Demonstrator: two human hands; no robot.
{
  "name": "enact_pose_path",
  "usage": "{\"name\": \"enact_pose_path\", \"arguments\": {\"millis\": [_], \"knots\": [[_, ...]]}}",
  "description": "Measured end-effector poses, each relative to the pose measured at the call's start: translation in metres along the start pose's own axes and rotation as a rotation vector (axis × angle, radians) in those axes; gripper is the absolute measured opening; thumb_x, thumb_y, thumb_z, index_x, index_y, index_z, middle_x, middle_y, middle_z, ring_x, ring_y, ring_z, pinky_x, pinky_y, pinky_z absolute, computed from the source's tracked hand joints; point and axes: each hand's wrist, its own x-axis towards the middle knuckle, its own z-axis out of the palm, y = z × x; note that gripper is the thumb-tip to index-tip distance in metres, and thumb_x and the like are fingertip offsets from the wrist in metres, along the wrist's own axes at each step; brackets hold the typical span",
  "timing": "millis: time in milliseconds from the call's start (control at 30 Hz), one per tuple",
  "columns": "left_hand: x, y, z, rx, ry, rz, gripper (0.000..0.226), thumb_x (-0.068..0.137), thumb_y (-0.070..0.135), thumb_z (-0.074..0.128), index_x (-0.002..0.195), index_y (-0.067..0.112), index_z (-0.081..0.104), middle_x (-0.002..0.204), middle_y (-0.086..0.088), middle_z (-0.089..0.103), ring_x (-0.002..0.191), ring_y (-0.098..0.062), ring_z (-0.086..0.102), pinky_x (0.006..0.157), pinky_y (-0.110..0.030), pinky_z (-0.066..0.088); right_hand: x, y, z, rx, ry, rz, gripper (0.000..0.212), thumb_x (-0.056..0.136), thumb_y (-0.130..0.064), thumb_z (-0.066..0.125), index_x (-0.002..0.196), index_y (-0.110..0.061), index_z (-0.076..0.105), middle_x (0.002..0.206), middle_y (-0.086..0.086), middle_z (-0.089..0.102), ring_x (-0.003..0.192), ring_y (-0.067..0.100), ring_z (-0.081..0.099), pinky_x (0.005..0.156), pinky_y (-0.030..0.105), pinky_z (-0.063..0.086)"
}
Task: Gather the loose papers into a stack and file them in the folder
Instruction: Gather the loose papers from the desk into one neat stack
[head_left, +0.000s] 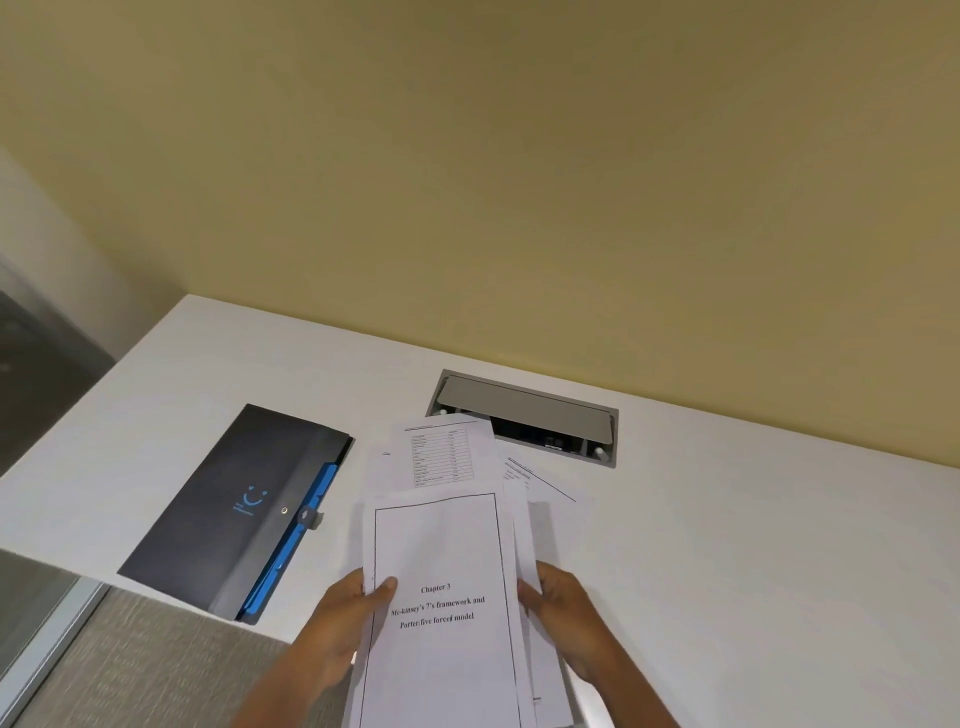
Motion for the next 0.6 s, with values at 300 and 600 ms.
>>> {"name": "enact_pose_path", "arguments": {"millis": [300, 600], "knots": [[0.002, -0.008, -0.009, -0.088, -0.003, -0.052, 0.015, 0.097, 0.017, 0.069, 0.111, 0.012, 0.067, 0.103, -0.003, 0.077, 0.096, -0.014, 0.067, 0.085, -0.031, 0.05, -0.004, -0.016, 0.023, 0.0, -0.216, 0.151, 0.034, 0.1, -0.009, 0.061, 0.123, -0.028, 0.076, 0.118, -0.002, 0.081, 0.093, 0.009, 0.078, 0.067, 0.014, 0.054], [0.016, -0.017, -0.019, -0.029, 0.145, 0.055, 0.022, 0.097, 0.01, 0.069, 0.117, 0.019, 0.068, 0.11, -0.002, 0.078, 0.104, -0.021, 0.071, 0.079, -0.031, 0.054, 0.054, -0.018, -0.015, -0.124, 0.121, 0.092, 0.067, 0.08, -0.083, 0.058, 0.098, -0.023, 0.08, 0.09, -0.001, 0.079, 0.076, 0.017, 0.076, 0.067, 0.029, 0.058]]}}
